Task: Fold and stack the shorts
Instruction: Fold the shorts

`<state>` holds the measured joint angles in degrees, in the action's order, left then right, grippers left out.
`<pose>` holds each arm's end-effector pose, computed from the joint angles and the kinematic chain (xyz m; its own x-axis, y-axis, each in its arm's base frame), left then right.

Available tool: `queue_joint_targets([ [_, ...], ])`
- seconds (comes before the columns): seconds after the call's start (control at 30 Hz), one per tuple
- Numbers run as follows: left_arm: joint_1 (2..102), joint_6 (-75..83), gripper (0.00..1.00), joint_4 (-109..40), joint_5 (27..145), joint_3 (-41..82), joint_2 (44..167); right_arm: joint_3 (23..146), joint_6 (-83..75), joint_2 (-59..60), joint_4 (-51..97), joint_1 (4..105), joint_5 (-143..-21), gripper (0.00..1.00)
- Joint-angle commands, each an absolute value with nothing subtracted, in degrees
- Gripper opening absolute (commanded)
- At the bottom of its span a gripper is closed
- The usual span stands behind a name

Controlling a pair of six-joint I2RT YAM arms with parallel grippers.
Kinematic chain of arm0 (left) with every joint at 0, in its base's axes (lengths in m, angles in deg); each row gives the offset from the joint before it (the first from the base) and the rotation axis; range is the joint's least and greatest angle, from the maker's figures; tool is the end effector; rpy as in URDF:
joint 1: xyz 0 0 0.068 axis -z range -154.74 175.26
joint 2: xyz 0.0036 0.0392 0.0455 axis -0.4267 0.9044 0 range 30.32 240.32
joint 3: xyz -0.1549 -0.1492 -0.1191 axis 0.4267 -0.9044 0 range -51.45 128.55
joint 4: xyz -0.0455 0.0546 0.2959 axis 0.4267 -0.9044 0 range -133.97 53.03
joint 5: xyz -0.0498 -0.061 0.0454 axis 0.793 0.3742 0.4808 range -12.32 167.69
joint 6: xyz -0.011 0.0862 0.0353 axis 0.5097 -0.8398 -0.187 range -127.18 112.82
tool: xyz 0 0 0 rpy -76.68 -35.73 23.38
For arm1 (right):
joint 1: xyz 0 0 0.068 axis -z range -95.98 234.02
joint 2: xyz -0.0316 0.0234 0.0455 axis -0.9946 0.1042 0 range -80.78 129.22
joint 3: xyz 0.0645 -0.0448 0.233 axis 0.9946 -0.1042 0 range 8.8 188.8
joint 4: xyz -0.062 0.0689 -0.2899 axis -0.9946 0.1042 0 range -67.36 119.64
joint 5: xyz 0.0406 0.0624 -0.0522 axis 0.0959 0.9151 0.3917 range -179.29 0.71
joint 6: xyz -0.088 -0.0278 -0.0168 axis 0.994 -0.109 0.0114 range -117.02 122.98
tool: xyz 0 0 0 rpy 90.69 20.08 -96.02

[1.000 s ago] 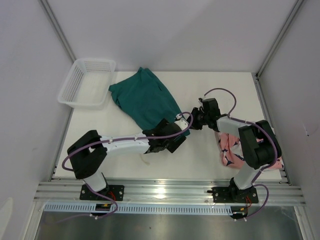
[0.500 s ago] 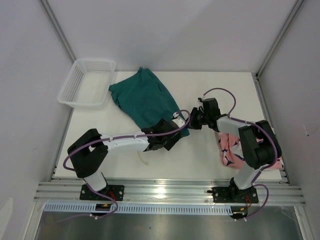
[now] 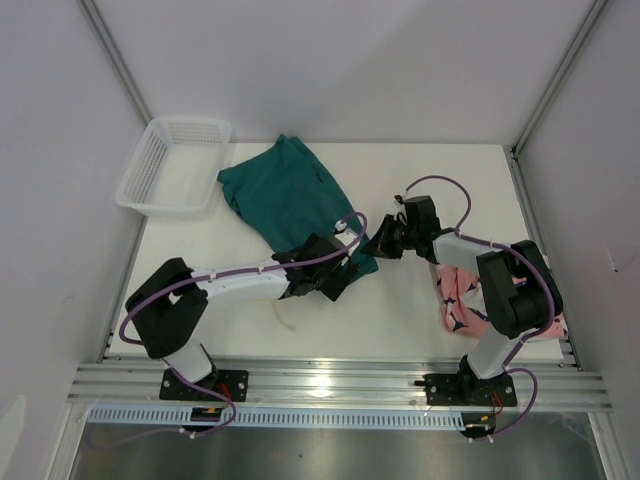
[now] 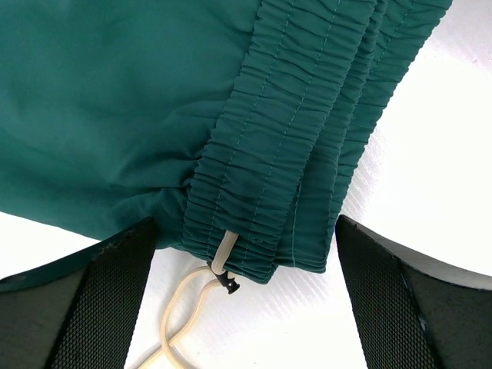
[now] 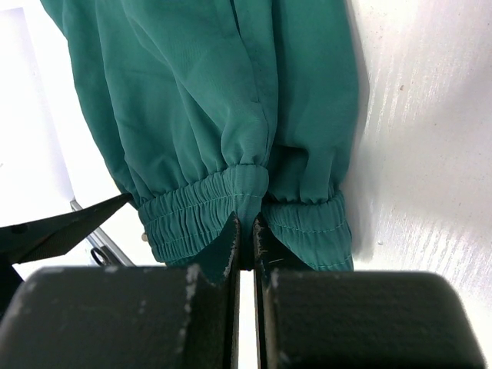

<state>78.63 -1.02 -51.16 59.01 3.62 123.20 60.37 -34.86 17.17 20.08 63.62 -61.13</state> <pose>0.2561 -0.2992 0.0972 -0.5363 0.5513 -0.6391 0.5886 0.7870 0.1849 0.3643 0.1781 0.0756 -0.8968 0.2435 -0.3693 -0.0966 0.7068 0.7007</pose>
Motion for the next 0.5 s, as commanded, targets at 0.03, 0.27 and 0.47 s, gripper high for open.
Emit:
queue_joint_targets([
  [0.03,77.73,-0.58,0.99,-50.33,58.7,3.48,121.11,61.97,-35.25,17.39,17.55,63.19,-59.58,0.0],
  [0.27,72.81,-0.76,0.99,-49.27,65.1,3.22,121.11,61.97,-35.25,17.3,17.37,63.19,-59.32,0.0],
  [0.47,72.81,-0.76,0.99,-49.01,69.68,3.4,122.96,62.32,-35.34,17.74,17.37,63.19,-58.8,0.0],
])
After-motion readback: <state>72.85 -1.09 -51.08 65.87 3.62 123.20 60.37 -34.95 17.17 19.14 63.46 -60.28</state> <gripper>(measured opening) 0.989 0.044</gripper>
